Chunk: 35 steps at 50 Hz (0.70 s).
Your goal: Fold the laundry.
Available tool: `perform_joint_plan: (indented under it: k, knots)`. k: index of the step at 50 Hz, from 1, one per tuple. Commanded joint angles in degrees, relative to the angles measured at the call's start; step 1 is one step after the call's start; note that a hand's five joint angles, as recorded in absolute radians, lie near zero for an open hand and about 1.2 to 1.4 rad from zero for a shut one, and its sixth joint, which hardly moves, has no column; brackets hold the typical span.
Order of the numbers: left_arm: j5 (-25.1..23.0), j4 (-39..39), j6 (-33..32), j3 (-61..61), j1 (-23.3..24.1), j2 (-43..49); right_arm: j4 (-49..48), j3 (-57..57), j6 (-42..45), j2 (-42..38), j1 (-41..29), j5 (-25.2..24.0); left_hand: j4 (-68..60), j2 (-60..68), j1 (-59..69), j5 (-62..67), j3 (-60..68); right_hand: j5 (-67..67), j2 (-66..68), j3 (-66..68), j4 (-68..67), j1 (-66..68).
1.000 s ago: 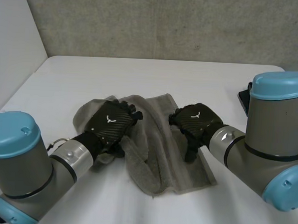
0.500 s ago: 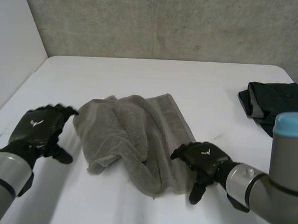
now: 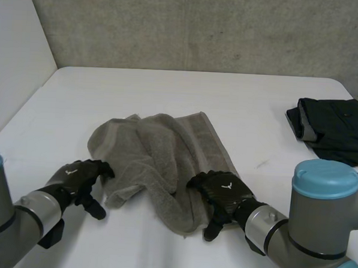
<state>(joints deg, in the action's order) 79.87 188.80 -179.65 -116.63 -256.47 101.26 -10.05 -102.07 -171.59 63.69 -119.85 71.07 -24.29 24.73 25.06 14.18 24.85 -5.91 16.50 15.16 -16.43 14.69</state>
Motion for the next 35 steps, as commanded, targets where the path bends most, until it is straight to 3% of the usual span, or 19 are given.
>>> perform_joint_plan:
  k: [1,9,16,18,19,22,23,25,30,35]
  knots:
    - [0.3,1.9,1.8,2.9,1.9,2.7,0.0,1.5,0.1,-1.7,-0.7,1.4,-0.6,0.1,-0.2,0.7,0.0,-5.6,5.0,6.4,-5.1,6.8]
    - [0.8,4.3,1.7,6.9,6.2,7.5,-0.1,4.0,0.1,-3.6,-0.7,2.4,0.8,-1.2,-1.6,-0.7,-1.3,-16.9,16.3,17.6,-16.3,18.1]
    - [4.0,4.2,1.4,11.1,8.3,11.8,-0.5,5.6,-0.1,-5.1,-0.7,2.5,0.0,-0.4,-0.7,0.2,-0.5,-41.7,41.1,42.5,-41.2,43.0]
    - [5.5,4.2,1.1,11.9,9.0,12.7,-0.8,6.0,-0.1,-5.0,-0.7,2.6,-1.4,0.9,0.6,1.5,0.8,-57.4,56.8,58.1,-56.8,58.6]
    - [7.1,4.2,1.0,12.6,9.3,13.5,-0.8,6.2,-0.1,-4.8,-0.6,2.8,-8.6,8.1,7.8,8.7,8.0,-63.9,63.3,64.7,-63.4,65.1]
    - [9.7,4.4,0.7,14.0,9.8,14.1,-0.7,7.3,0.0,-4.1,-0.3,4.2,-29.9,29.5,29.2,30.0,29.4,-64.1,63.5,64.8,-63.6,65.3]
    - [11.3,4.4,0.7,14.8,10.0,13.4,-0.4,7.9,0.2,-3.8,-0.2,5.0,-43.2,42.7,42.4,43.3,42.6,-64.1,63.5,64.8,-63.6,65.3]
    - [12.4,4.1,0.4,15.7,10.0,13.1,0.2,9.7,0.7,-2.5,0.0,6.0,-53.3,52.9,52.6,53.4,52.8,-64.1,63.5,64.8,-63.6,65.3]
    - [13.0,2.4,-3.4,18.6,10.1,6.2,3.8,12.9,4.1,3.8,0.1,6.4,-55.7,55.3,54.9,55.8,55.2,-64.1,63.5,64.8,-63.6,65.3]
    - [11.9,-2.0,-14.0,22.4,9.5,-3.9,11.6,18.3,14.3,11.2,1.5,6.4,-55.7,55.3,54.9,55.8,55.2,-64.1,63.5,64.8,-63.6,65.3]
